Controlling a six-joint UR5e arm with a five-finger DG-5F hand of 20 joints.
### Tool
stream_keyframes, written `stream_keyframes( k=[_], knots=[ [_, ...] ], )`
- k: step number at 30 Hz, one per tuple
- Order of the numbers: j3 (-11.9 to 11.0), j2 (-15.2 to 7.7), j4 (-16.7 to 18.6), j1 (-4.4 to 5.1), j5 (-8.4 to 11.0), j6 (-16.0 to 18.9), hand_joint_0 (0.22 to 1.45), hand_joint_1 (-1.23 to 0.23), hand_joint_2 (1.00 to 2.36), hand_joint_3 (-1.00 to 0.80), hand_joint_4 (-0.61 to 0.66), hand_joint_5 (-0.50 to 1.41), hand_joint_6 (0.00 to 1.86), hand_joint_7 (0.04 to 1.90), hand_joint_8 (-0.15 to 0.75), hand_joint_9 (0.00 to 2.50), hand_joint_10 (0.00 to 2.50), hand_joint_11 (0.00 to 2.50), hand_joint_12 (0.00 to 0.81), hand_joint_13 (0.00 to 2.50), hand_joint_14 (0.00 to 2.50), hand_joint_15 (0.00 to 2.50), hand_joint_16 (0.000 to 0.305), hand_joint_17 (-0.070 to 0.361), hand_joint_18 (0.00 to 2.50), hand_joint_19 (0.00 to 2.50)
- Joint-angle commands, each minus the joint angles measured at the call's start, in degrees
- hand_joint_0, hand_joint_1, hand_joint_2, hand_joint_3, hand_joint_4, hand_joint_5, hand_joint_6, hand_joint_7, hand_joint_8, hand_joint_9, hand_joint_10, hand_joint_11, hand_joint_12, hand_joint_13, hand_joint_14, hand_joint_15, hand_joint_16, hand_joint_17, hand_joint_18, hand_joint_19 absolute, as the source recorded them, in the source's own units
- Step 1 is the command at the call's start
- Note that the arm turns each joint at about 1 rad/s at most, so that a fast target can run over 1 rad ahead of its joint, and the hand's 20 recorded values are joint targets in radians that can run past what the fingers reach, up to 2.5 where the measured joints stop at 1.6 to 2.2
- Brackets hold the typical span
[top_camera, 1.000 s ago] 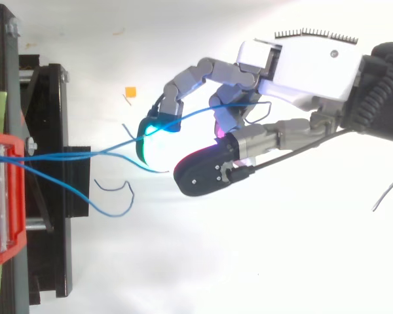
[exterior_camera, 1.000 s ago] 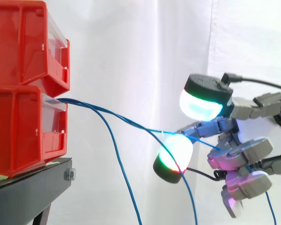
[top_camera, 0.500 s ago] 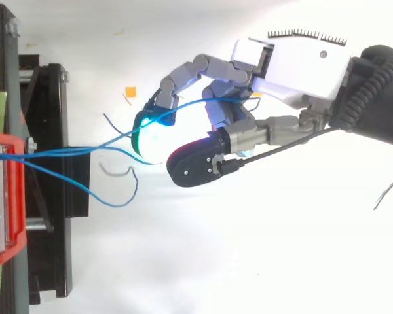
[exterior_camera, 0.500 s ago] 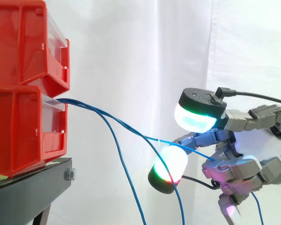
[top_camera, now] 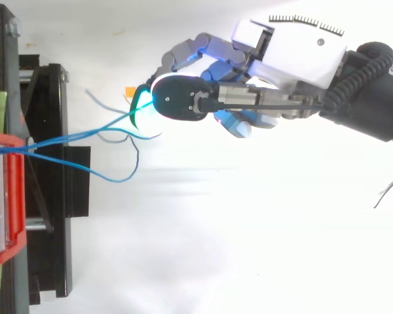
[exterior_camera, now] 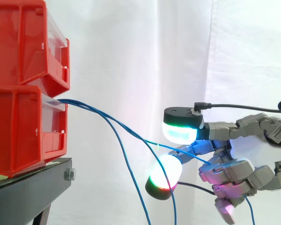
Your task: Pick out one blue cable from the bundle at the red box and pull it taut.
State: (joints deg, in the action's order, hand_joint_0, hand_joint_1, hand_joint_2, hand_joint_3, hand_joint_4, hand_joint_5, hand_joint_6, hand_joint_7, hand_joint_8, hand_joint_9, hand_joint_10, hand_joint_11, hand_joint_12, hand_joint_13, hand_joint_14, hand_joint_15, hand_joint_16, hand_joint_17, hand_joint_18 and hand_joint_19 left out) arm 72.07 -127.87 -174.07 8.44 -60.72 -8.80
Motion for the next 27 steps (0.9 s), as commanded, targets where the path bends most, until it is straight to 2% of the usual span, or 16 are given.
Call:
stream_keyframes(
  k=[1,11,19,21,23,24,25,27],
  knots=[
    [0.0,-0.01,0.23,0.17,0.16,0.19,0.6,-0.32,1.01,-0.32,0.03,-0.14,0.91,0.79,0.178,0.92,2.5,0.49,0.296,1.05,2.5,0.56,0.046,0.104,0.91,1.21],
    [-0.09,-0.01,0.31,0.61,-0.46,0.27,0.58,-0.48,1.01,-0.22,0.04,-0.14,0.91,0.77,0.194,0.97,2.5,0.44,0.338,1.13,2.5,0.57,0.057,0.128,0.98,1.12],
    [-2.11,-0.01,-0.39,0.7,-3.36,0.54,0.57,-0.53,1.01,-0.21,0.04,-0.14,0.91,0.75,0.191,0.95,2.5,0.43,0.349,1.13,2.45,0.58,0.057,0.128,0.97,1.11],
    [-2.73,0.08,-1.44,0.7,-4.94,0.54,0.57,-0.53,1.01,-0.21,0.03,-0.14,0.91,0.75,0.189,0.96,2.5,0.4,0.349,1.13,2.44,0.58,0.057,0.128,0.97,1.11],
    [-3.08,0.08,-1.88,0.61,-5.55,0.54,0.57,-0.54,1.01,-0.21,0.03,-0.14,0.91,0.75,0.185,0.96,2.5,0.43,0.349,1.14,2.43,0.58,0.057,0.129,0.97,1.11],
    [-3.43,0.61,-3.47,0.7,-7.14,0.62,0.57,-0.54,1.01,-0.2,0.03,-0.14,0.91,0.75,0.184,0.96,2.5,0.4,0.35,1.14,2.42,0.58,0.057,0.129,0.97,1.1],
    [-3.43,1.14,-4.61,0.61,-7.66,0.62,0.57,-0.54,1.01,-0.2,0.03,-0.14,0.91,0.75,0.184,0.96,2.5,0.4,0.35,1.14,2.42,0.6,0.057,0.129,0.96,1.12],
    [-3.43,1.4,-5.22,0.7,-7.57,0.62,0.57,-0.55,1.01,-0.2,0.03,-0.14,0.91,0.74,0.185,0.96,2.5,0.41,0.35,1.13,2.41,0.6,0.057,0.128,0.96,1.12]
  ],
)
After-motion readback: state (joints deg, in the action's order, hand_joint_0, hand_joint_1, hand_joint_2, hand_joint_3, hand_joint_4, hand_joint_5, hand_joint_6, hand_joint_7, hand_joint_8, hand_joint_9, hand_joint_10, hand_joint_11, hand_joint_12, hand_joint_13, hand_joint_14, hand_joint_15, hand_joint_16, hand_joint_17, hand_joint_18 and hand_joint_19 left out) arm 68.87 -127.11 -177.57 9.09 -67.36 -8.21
